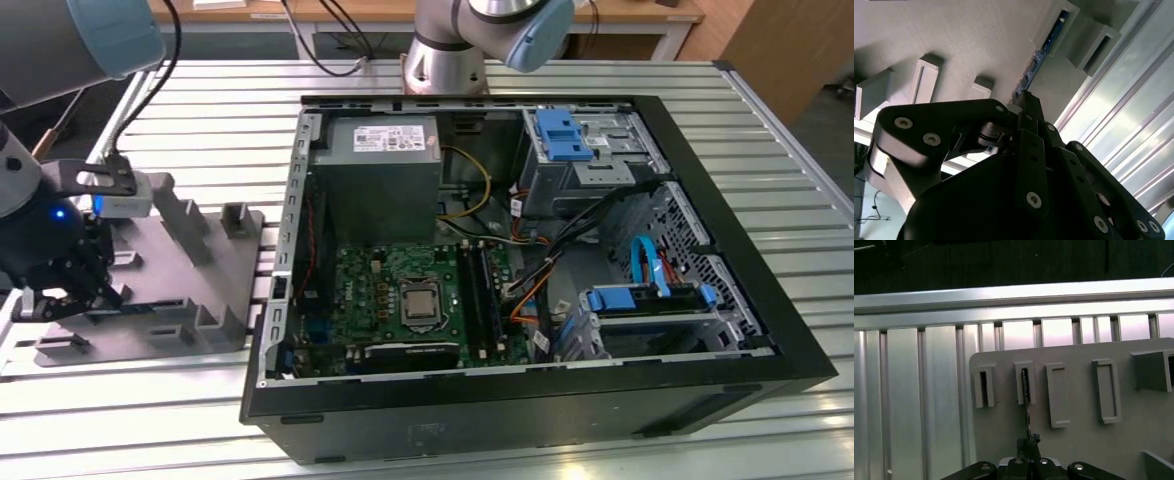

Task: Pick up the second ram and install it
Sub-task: 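Pick up the second ram and move it above second insertion slot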

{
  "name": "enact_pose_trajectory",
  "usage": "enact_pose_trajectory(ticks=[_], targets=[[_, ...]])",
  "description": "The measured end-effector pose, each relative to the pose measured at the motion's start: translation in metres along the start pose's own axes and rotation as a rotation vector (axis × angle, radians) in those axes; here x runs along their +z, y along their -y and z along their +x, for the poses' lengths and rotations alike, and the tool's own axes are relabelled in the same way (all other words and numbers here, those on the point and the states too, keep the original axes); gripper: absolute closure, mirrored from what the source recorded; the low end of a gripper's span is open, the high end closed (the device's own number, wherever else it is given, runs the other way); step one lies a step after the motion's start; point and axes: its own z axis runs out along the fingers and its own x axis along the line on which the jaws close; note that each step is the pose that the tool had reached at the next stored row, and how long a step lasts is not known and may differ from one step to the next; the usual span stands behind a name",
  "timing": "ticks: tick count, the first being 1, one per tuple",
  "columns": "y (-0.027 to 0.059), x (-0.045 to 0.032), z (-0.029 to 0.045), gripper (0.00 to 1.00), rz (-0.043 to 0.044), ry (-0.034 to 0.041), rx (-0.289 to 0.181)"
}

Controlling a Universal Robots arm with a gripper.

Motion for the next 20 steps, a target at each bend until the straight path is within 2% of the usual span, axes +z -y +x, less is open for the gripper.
enact_pose_trajectory(ticks=[3,8,10,11,12,13,14,16,20], targets=[[0.0002,0.0010,0.0000,0.90,-0.0002,0.0017,-0.036],[0.0002,0.0013,0.0000,0.90,-0.0004,0.0022,-0.037],[0.0002,0.0014,0.0000,0.84,-0.0003,0.0022,-0.037],[0.0002,0.0014,0.0000,0.84,-0.0004,0.0022,-0.037],[0.0002,0.0014,0.0000,0.77,-0.0003,0.0022,-0.037],[0.0002,0.0014,0.0000,0.77,-0.0004,0.0022,-0.037],[0.0002,0.0014,0.0000,0.70,-0.0004,0.0022,-0.037],[0.0002,0.0016,0.0000,0.70,-0.0003,0.0022,-0.037],[0.0004,0.0083,0.0000,0.70,-0.0003,0.0023,-0.037]])
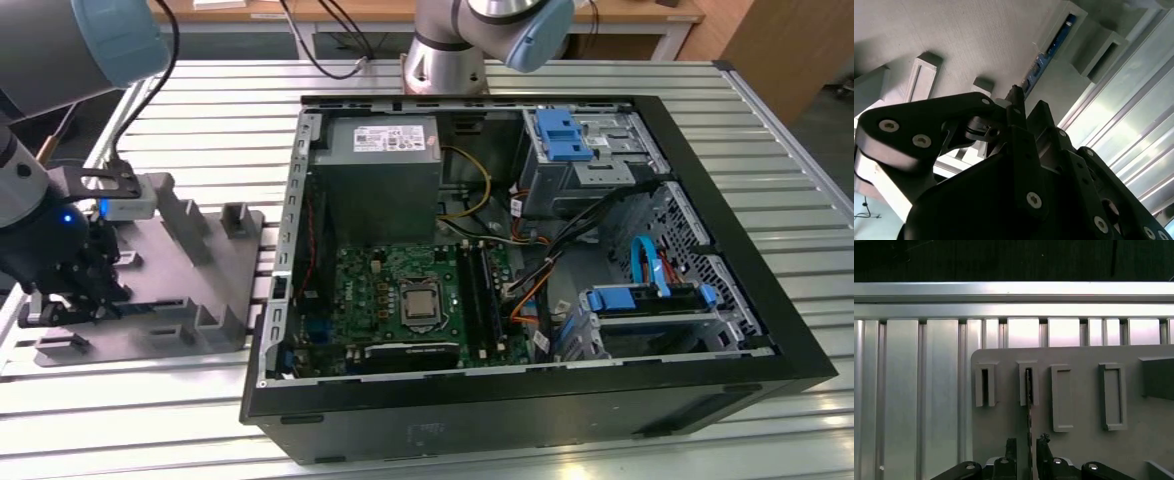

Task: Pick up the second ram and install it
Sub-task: 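Pick up the second ram and move it above second insertion slot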

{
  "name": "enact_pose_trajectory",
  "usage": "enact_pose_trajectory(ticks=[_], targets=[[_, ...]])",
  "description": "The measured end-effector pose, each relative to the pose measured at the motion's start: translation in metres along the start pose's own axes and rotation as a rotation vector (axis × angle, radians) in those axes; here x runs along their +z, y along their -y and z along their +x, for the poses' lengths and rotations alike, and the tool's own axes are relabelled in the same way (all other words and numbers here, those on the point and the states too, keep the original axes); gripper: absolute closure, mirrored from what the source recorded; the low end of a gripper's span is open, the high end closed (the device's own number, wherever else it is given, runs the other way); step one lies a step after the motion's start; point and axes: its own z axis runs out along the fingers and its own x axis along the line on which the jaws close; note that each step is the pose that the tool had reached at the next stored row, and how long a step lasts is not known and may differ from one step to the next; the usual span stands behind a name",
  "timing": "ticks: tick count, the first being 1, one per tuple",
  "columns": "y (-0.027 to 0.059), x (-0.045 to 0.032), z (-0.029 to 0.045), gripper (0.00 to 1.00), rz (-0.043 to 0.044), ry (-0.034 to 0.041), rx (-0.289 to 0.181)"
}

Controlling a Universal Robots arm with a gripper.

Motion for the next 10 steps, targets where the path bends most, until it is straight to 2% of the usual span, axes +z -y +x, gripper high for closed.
enact_pose_trajectory(ticks=[5,10], targets=[[0.0002,0.0084,0.0001,0.70,0.0001,0.0000,0.000],[0.0002,0.0086,0.0001,0.72,0.0000,-0.0001,0.000]])
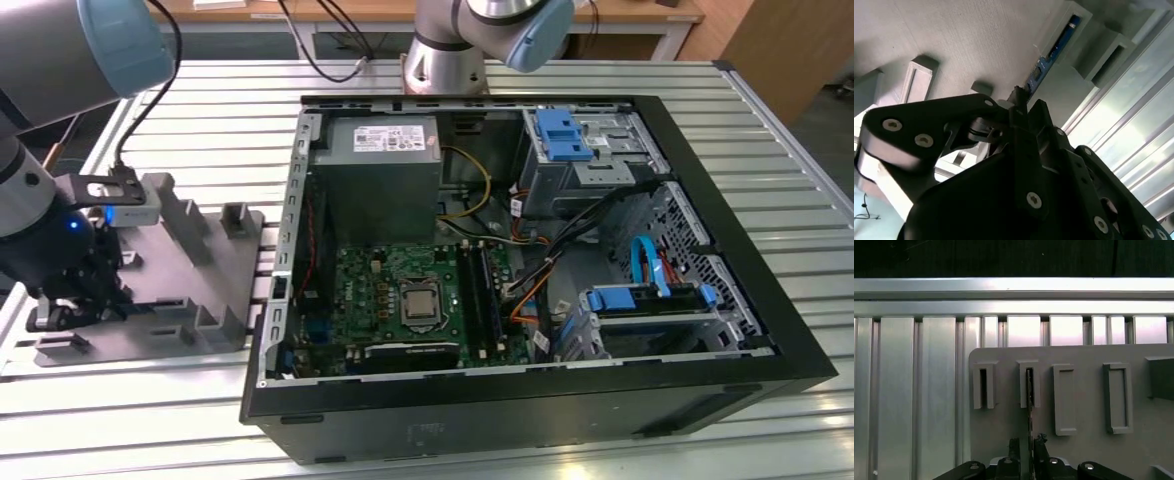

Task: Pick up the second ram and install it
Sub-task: 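Pick up the second ram and move it above second insertion slot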

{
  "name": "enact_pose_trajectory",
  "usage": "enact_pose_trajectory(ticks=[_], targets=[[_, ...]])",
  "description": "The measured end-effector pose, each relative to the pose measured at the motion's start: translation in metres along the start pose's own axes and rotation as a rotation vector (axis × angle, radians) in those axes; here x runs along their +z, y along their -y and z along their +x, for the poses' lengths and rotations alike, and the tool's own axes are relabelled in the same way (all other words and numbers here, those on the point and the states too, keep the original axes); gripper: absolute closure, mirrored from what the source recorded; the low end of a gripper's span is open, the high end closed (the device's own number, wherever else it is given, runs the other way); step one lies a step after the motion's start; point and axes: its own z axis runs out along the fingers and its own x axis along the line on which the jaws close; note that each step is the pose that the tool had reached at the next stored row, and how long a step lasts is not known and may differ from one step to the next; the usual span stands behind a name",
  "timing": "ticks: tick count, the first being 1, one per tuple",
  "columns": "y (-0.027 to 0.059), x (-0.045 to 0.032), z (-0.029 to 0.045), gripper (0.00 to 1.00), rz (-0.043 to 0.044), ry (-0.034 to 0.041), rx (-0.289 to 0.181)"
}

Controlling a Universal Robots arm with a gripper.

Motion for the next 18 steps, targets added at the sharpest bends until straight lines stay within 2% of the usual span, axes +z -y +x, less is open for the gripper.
enact_pose_trajectory(ticks=[1,2,3,4,18], targets=[[0.0000,0.0001,0.0000,0.78,0.0000,0.0000,0.000],[0.0000,0.0001,0.0000,0.78,0.0000,-0.0001,0.000],[0.0000,0.0002,0.0000,0.85,0.0000,-0.0001,0.000],[0.0000,0.0002,0.0000,0.86,-0.0001,-0.0001,0.000],[0.0000,0.0010,0.0000,0.86,-0.0001,-0.0001,0.000]])
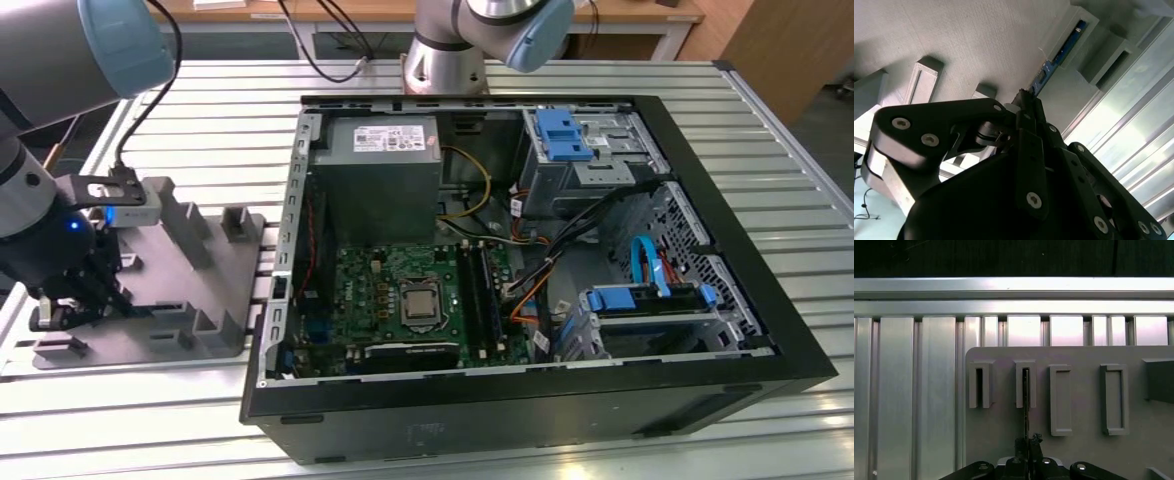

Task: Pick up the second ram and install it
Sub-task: 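Pick up the second ram and move it above second insertion slot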

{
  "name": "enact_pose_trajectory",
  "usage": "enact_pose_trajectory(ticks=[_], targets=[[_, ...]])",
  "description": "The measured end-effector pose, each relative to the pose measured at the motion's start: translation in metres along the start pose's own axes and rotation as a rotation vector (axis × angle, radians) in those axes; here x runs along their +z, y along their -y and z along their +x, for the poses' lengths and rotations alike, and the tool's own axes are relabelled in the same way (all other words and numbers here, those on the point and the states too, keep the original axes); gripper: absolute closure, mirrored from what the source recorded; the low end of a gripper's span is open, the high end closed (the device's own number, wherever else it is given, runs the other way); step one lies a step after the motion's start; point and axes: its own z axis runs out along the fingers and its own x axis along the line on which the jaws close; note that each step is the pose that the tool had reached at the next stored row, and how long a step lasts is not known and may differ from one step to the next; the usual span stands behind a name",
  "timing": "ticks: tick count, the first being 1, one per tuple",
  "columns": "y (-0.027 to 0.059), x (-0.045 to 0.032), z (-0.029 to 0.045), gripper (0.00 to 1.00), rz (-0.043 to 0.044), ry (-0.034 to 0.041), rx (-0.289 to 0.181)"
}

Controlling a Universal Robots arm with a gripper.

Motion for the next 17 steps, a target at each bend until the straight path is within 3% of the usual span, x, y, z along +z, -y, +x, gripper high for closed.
enact_pose_trajectory(ticks=[9,17], targets=[[0.0000,-0.0007,-0.0001,0.86,0.0006,0.0006,0.000],[-0.0006,-0.0227,-0.0002,0.86,0.0000,0.0061,0.000]])
